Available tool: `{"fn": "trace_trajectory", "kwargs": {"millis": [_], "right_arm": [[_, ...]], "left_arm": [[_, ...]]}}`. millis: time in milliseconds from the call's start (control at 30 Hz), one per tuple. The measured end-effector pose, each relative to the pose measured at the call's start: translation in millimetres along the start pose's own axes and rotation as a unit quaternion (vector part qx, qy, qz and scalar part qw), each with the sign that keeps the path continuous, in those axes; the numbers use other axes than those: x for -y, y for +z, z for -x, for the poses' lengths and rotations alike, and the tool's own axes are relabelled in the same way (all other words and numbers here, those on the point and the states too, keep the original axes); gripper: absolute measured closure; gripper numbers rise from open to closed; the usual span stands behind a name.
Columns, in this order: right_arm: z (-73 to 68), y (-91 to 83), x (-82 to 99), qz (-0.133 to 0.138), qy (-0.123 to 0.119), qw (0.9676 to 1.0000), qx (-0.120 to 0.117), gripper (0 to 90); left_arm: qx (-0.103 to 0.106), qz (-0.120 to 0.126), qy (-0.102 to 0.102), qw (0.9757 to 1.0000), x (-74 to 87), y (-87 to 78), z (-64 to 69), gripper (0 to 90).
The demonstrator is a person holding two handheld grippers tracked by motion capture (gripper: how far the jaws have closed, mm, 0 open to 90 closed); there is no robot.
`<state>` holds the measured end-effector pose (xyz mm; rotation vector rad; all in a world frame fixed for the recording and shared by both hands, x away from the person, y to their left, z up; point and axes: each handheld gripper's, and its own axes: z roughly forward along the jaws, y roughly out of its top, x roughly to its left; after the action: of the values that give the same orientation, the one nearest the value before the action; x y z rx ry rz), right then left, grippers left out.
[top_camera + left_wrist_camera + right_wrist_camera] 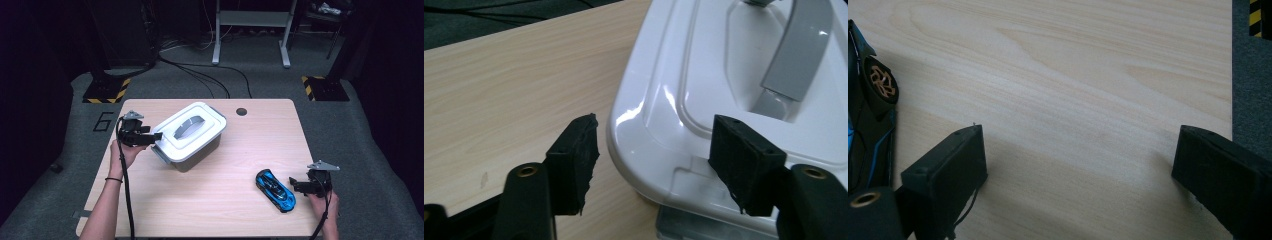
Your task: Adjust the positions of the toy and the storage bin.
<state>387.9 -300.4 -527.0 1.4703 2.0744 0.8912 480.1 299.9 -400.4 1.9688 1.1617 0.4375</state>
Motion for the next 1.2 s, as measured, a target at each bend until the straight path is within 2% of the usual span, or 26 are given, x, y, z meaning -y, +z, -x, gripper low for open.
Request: {"fn": "trace_trajectory", "kwargs": {"millis": [67,167,200,400,600,767,900,1000,1067,1200], "right_arm": [[0.0,0.0,0.0,0.000,0.000,1.0000,0.000,6.2],[0.0,0.0,0.0,0.000,0.000,1.0000,0.000,6.2],[0.0,0.0,0.0,0.000,0.000,1.0000,0.000,6.2],[0.1,0.0,0.0,0.000,0.000,1.0000,0.000,6.3],[0.0,0.1,0.0,0.001,0.000,1.0000,0.000,6.2],[0.1,0.0,0.0,0.000,-0.001,1.0000,0.000,6.3],[0.0,0.1,0.0,0.000,-0.001,1.0000,0.000,6.3],[-0.1,0.0,0.0,0.000,-0.001,1.0000,0.000,6.3],[-0.1,0.0,0.0,0.000,0.000,1.0000,0.000,6.3],[-0.2,0.0,0.0,0.000,-0.001,1.0000,0.000,6.4]], "left_arm": [[0.001,-0.001,-0.006,1.0000,-0.4,2.9,0.4,45.8],[-0.020,-0.008,0.012,0.9997,-2.8,1.8,6.3,51.1],[-0.024,-0.013,0.016,0.9995,-3.3,1.2,7.5,51.4],[-0.037,-0.018,-0.003,0.9991,-2.6,-0.5,14.3,51.7],[-0.046,-0.029,-0.009,0.9985,-2.8,-3.0,20.2,52.1],[-0.050,-0.018,-0.014,0.9985,1.0,-3.9,24.7,52.2],[-0.056,-0.018,-0.016,0.9981,3.3,-6.3,30.9,51.8],[-0.048,-0.021,-0.010,0.9986,4.5,-7.6,32.4,50.9],[-0.038,-0.020,-0.005,0.9990,7.2,-8.4,33.9,45.7],[-0.027,-0.015,-0.007,0.9995,10.3,-9.6,35.2,43.9]]}}
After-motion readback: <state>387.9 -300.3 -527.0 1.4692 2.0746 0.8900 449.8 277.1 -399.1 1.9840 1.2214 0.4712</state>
